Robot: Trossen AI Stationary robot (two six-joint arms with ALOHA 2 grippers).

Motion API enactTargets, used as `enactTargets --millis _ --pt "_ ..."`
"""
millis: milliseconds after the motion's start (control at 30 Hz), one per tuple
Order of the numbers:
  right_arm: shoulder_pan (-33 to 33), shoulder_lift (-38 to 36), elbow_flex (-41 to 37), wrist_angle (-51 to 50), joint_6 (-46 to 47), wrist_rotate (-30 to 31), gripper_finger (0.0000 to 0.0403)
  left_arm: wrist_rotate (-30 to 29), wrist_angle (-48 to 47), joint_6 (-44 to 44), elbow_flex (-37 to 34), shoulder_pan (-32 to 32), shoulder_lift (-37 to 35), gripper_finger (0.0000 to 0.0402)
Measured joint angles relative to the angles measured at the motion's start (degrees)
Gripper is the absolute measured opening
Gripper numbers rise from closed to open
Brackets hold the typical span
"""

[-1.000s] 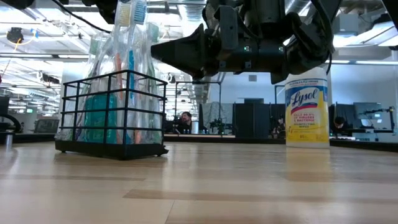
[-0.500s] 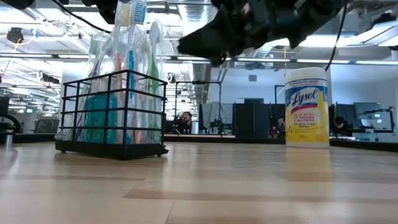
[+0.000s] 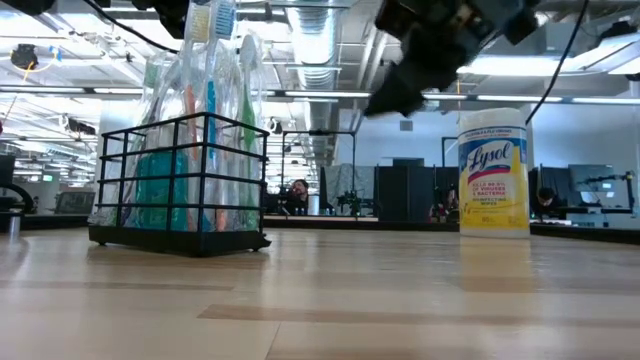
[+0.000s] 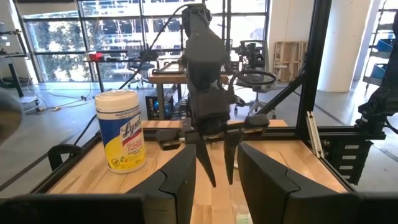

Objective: Pick & Place toothbrushing station
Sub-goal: Put the green toothbrush into the left compartment of the wire organizer

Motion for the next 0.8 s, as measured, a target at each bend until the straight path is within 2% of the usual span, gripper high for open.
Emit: enactTargets --millis 200,400,567,800 --pt "0.76 -0.17 -0.03 -13.06 9.31 -1.03 0.0102 -0.01 0.07 0.0 0.02 0.0 0.0 0.0112" --pt "3.69 -0.19 0.04 -21.24 15.29 -3.34 0.0102 -0.01 0.27 -0.01 0.02 0.01 0.0 0.0112" --pt "6.93 -0.19 0.04 -23.58 16.92 -5.27 0.0102 -0.01 0.37 -0.01 0.02 0.01 0.0 0.0112" --pt "12.88 -0.19 0.04 -26.39 12.57 -5.24 0.0098 -0.01 0.4 0.0 0.02 0.01 0.0 0.0112"
